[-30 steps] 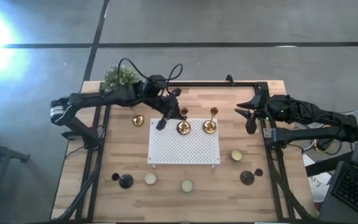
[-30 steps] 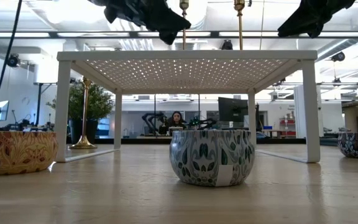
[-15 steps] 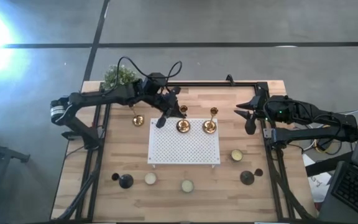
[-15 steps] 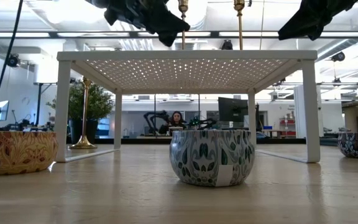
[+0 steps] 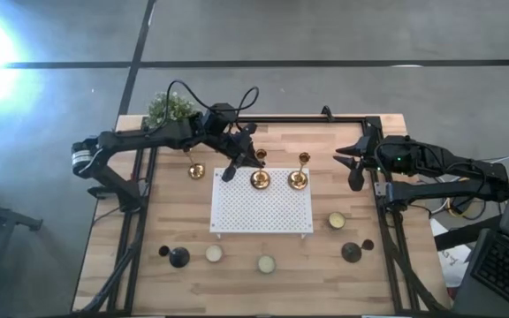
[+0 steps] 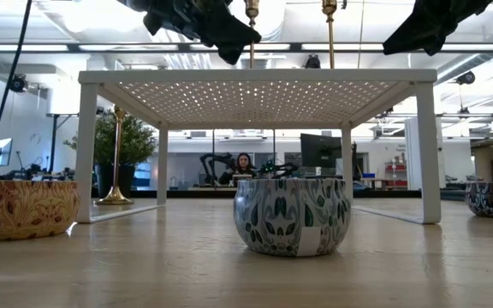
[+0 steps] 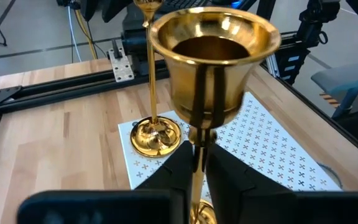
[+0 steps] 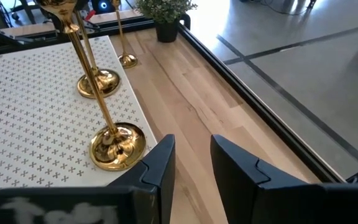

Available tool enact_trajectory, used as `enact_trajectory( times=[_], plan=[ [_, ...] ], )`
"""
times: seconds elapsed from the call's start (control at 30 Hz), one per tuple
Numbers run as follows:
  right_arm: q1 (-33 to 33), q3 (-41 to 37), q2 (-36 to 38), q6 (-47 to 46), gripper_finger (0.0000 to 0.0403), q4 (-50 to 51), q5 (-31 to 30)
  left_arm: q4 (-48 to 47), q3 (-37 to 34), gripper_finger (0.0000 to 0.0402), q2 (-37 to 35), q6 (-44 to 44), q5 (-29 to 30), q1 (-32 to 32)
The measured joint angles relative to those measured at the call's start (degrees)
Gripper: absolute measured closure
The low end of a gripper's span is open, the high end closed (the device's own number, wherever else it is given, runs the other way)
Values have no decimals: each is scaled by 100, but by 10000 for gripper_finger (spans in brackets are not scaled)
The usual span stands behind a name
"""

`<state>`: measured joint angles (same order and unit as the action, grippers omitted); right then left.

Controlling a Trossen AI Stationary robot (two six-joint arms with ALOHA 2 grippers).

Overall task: Pick & Place candle stick holders
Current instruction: Put the top right golden candle holder on the shelf

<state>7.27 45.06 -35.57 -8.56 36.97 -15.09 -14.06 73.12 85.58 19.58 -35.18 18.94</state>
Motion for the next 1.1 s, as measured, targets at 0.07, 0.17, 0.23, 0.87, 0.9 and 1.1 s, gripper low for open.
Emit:
enact_trajectory(
  times=[0.07, 0.17, 0.23, 0.87, 0.9, 1.1],
  plan=[
    [1, 0, 0, 0, 304, 0, 0, 0, 0, 336, 0, -1, 0, 0],
    [0, 0, 0, 0, 299, 0, 0, 10, 5, 323, 0, -3, -2, 0],
    [0, 0, 0, 0, 297, 1, 0, 20, 9, 321, 0, -12, -2, 0],
    [2, -2, 2, 13, 312, -2, 2, -153, 22, 319, -225, -228, 55, 52],
    [0, -2, 2, 13, 311, -2, 2, -137, 14, 319, -217, -228, 55, 54],
    [1, -2, 2, -4, 302, -2, 2, -145, -31, 319, -199, -226, 55, 57]
  ],
)
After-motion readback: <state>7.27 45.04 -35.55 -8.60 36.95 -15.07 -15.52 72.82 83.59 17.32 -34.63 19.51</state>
